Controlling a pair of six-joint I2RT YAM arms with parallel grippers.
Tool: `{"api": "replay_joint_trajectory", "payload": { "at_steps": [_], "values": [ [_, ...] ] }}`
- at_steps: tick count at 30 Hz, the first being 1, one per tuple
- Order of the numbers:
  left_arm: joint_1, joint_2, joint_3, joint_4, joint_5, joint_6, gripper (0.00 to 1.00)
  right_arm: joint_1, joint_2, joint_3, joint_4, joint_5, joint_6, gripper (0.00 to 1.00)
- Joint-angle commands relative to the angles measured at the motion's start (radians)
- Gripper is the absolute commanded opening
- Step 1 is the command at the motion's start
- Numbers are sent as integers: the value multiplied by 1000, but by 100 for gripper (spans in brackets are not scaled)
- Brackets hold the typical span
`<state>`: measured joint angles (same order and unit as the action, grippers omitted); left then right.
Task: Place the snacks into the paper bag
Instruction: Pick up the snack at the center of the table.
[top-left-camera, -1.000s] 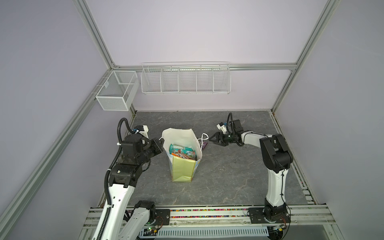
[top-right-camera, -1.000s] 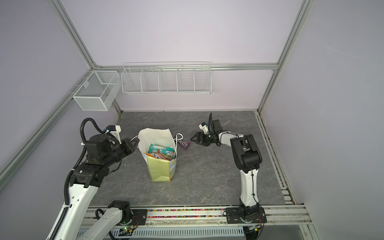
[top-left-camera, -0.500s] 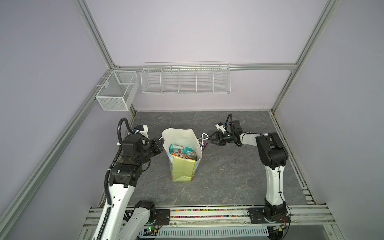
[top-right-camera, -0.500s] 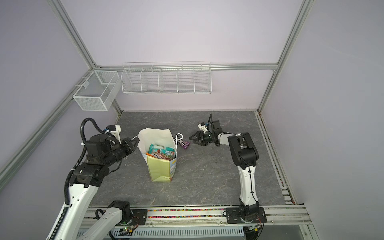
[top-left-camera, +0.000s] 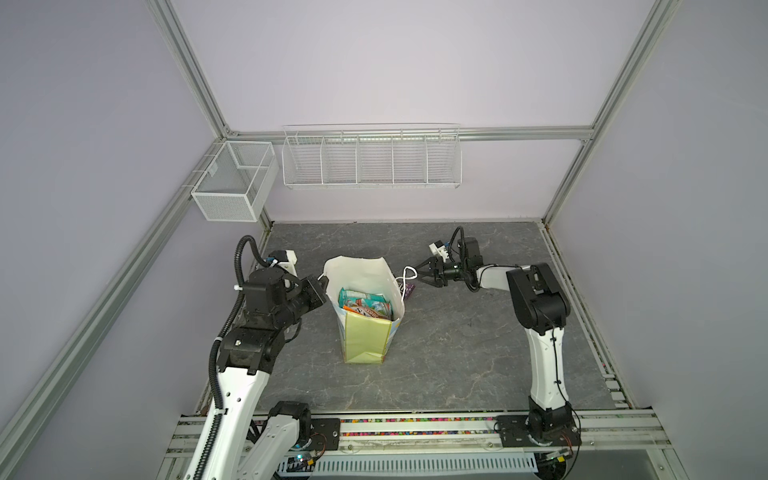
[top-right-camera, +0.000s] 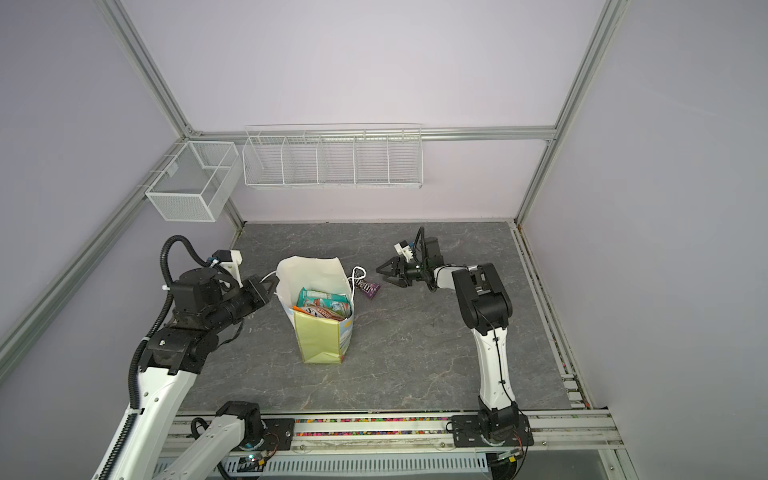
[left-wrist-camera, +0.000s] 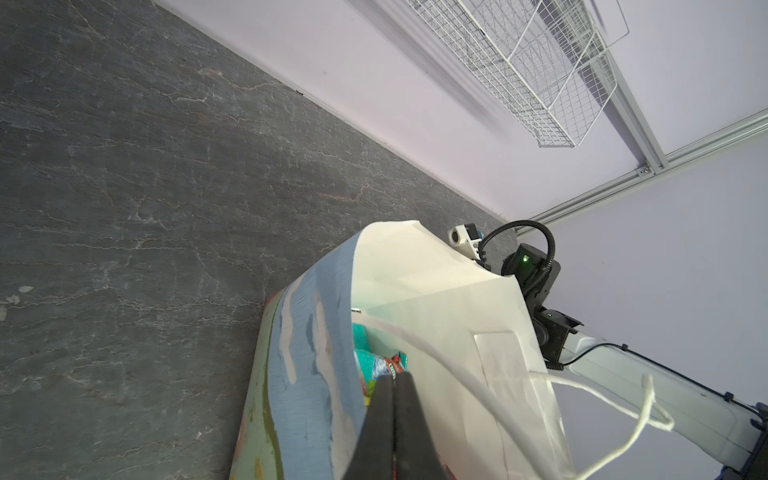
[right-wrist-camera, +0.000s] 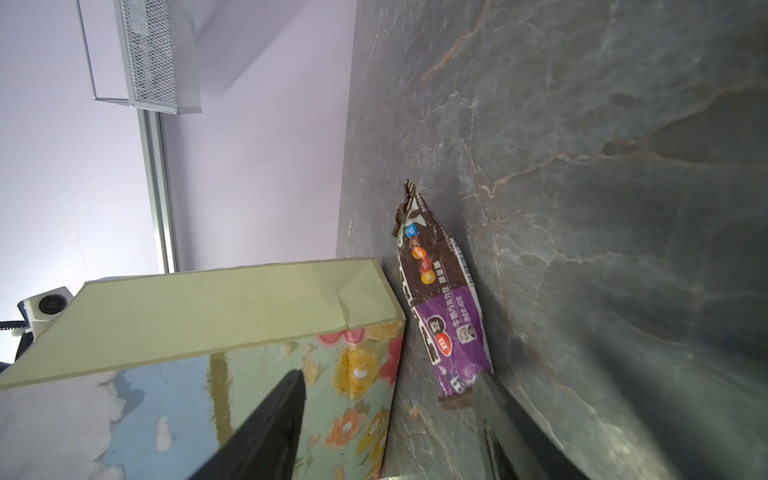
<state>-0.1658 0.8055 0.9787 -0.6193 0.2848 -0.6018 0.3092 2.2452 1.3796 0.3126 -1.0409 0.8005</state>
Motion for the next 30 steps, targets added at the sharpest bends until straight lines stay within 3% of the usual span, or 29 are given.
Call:
{"api": "replay_joint_trajectory", "payload": {
  "at_steps": [1, 6, 16, 20, 24, 30],
  "values": [
    [1, -4, 51, 35, -18, -6, 0, -4, 22, 29, -3, -13, 2, 66],
    [0, -6, 59, 30, -19, -2, 0, 2, -13, 80, -275, 59, -157, 65],
    [0, -8, 74, 9, -29, 14, 0, -49, -109, 102, -496, 28, -319, 73],
    [0, -7, 68, 18, -26, 9, 0, -97, -64, 138, -592, -30, -405, 73],
    [0, -2, 72, 18, -24, 10, 0, -125, 13, 244, -844, -16, -600, 71],
    [0, 2, 70, 24, -24, 5, 0, -113, 40, 250, -856, 17, -613, 69]
  ]
}}
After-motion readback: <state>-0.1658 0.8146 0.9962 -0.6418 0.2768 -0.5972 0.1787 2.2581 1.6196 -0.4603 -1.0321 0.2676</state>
